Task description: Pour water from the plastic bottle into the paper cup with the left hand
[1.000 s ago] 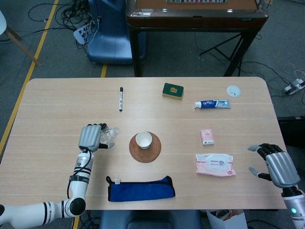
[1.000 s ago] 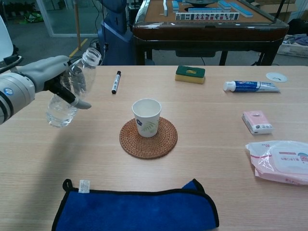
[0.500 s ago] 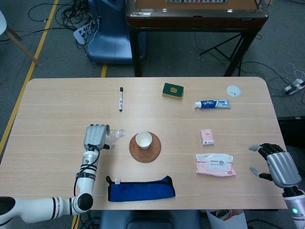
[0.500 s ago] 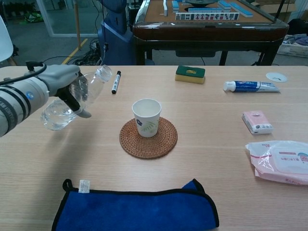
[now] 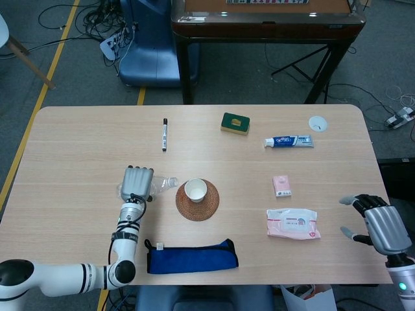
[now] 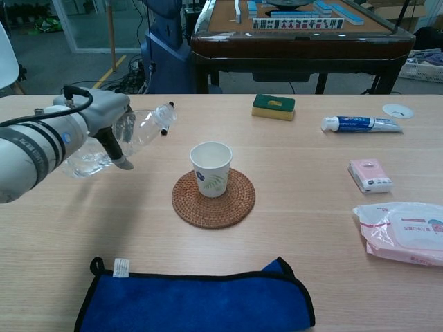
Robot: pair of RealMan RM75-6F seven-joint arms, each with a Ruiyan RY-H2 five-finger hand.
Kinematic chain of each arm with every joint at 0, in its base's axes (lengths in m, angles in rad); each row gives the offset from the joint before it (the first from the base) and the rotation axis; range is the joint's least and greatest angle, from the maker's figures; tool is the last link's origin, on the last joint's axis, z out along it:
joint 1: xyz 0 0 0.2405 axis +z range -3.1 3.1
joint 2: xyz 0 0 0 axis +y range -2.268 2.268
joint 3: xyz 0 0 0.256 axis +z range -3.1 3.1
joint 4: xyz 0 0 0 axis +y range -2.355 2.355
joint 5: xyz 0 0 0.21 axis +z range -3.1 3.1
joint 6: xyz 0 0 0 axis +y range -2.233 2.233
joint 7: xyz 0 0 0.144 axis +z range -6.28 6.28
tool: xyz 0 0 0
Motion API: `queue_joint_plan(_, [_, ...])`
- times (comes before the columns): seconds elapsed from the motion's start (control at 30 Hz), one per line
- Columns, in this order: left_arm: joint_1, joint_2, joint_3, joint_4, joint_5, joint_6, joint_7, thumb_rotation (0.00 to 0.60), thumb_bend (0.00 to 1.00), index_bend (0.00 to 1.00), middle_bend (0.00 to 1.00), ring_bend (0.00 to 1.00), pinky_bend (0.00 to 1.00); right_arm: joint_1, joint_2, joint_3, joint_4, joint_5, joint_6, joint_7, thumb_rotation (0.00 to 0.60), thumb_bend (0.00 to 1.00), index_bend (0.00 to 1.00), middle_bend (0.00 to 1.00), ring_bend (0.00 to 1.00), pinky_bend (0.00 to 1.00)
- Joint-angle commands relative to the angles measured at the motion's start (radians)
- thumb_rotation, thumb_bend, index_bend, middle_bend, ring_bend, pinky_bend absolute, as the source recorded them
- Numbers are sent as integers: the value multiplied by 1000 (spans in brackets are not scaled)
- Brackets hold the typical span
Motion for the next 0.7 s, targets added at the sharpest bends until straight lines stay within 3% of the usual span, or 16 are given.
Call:
queue_joint_plan(0.03, [-21,-15,-3,9,-26,15,42,600,94,707,767,444,356,0,1,1,1,1,0,4,600,35,374,407,329,372])
queue_joint_plan(0.53, [-95,-49,-26,39,-112,32,178,600,95,706,767,444,356,4,7,-1,3,3,-13,22,600,35,373,407,329,372])
queue_joint_plan(0.7, [-114,-62,-8,56,-101,49,213,600,94,706,767,444,356,4,9,-2,2,2,-13,25,600,36,373,407,329,372])
